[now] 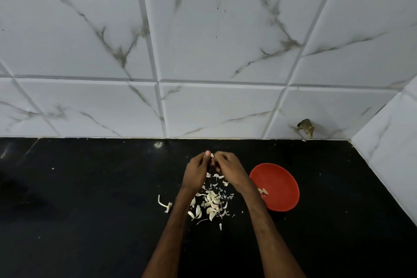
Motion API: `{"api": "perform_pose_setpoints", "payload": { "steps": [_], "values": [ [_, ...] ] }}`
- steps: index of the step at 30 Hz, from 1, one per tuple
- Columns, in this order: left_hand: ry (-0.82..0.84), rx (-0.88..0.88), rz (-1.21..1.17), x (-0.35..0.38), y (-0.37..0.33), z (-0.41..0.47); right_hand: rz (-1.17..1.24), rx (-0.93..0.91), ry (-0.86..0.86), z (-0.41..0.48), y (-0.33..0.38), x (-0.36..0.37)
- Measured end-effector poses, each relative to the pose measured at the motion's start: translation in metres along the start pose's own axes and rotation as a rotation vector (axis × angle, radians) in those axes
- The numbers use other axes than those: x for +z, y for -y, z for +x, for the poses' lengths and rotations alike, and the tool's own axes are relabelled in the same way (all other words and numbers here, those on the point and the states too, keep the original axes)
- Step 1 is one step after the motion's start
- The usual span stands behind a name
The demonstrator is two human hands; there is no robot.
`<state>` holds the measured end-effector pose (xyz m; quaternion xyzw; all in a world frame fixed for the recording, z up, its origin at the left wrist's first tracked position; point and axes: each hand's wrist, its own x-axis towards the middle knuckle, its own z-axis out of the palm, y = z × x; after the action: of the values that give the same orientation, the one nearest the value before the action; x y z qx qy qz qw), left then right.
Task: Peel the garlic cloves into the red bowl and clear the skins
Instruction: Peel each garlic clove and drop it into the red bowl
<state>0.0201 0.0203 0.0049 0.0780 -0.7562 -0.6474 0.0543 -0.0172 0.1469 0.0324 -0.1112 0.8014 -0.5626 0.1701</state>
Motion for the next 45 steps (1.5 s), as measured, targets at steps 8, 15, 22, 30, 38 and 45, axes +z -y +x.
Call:
{"api": "perform_pose_setpoints", "payload": {
  "steps": [8, 15, 22, 30, 38, 45],
  "values": [
    [-0.053, 0.015, 0.058, -0.002, -0.004, -0.003, 0.031, -0.014, 0.051, 0.003, -0.002, 0.000],
    [-0.012, -0.044, -0.082, -0.004, -0.009, -0.002, 0.131, -0.066, 0.107, 0.002, -0.002, 0.000],
    [0.093, -0.017, -0.168, -0.008, -0.009, -0.002, 0.196, -0.089, 0.070, 0.000, 0.003, 0.001],
    [0.042, 0.163, -0.188, -0.016, -0.004, 0.005, 0.166, -0.084, 0.069, -0.001, 0.005, -0.006],
    [-0.064, -0.121, -0.563, -0.015, -0.004, 0.005, 0.113, -0.091, 0.069, 0.001, 0.003, -0.002],
    [-0.139, -0.082, -0.507, -0.018, -0.006, 0.005, -0.202, -0.081, 0.052, 0.006, -0.003, -0.017]
  ]
}}
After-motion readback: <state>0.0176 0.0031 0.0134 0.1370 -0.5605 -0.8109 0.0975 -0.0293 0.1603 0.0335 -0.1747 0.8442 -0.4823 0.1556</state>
